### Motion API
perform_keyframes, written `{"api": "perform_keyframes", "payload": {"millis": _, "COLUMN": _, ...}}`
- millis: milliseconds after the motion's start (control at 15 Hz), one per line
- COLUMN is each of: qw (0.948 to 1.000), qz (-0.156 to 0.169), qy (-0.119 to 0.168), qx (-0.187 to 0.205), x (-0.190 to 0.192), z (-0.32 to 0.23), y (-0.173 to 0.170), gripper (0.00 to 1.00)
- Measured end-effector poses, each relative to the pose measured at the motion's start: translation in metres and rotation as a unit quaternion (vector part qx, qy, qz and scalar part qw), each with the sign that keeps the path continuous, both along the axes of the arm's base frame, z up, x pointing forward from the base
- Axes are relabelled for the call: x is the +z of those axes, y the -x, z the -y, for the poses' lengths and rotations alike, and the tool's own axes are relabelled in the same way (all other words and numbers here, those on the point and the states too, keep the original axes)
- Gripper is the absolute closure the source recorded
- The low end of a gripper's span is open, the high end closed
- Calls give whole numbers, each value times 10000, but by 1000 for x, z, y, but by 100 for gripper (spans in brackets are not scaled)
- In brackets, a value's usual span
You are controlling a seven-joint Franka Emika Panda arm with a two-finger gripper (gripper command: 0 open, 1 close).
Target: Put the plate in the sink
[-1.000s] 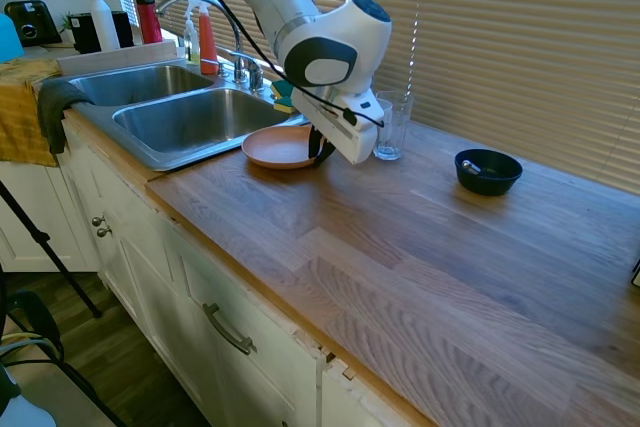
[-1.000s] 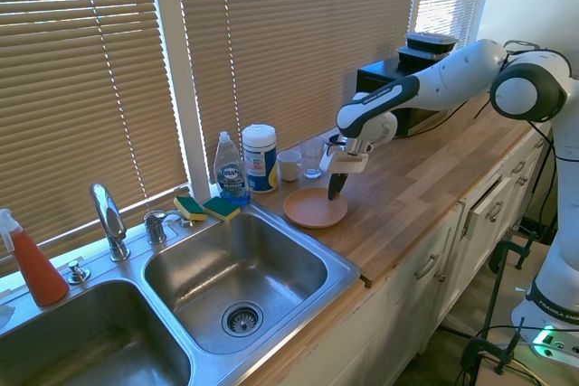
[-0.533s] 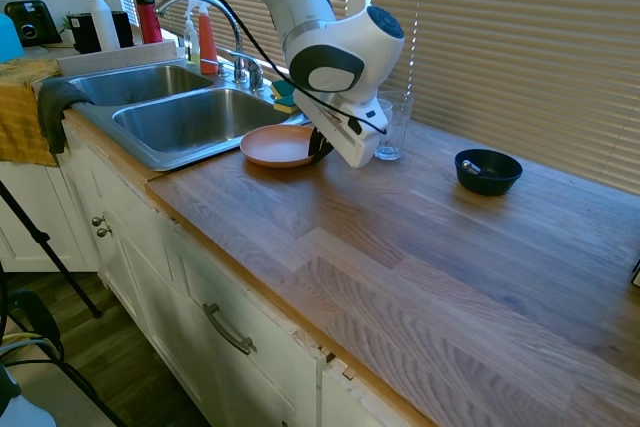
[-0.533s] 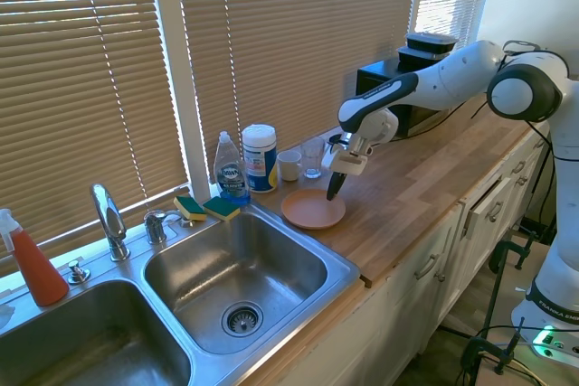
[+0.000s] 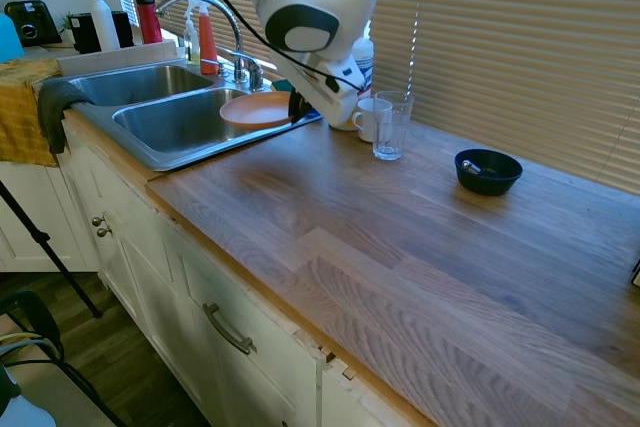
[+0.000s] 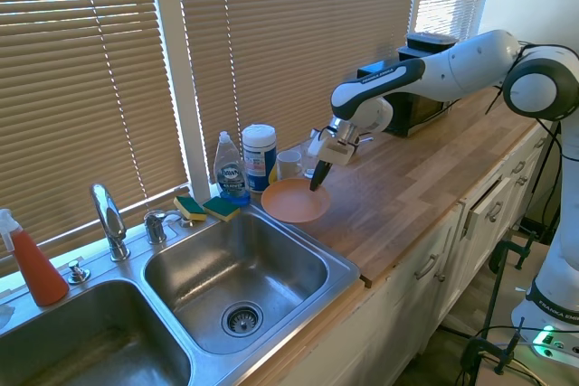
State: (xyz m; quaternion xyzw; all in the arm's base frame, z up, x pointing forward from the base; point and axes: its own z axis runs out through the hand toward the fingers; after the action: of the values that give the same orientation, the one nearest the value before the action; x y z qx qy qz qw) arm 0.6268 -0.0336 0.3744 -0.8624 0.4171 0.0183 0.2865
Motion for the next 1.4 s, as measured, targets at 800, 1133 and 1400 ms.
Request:
{"api": "perform_keyframes", "payload": {"millis": 800, "qw": 9984, "qz": 141, "qy": 180, "qx": 526, "x": 30, "z": -170, "y": 3, "gripper": 100}}
{"api": "perform_keyframes", "payload": {"millis": 1133, "qw": 9963, "qz": 33, "qy": 466, "qx": 724, "x": -21, "z": -241, "y": -21, "gripper": 100}}
{"api": "perform_keyframes", "payload": {"millis": 1400, "qw": 9927, "qz": -36, "qy": 900, "qx": 800, "x": -62, "z": -282, "y": -33, "gripper": 100}}
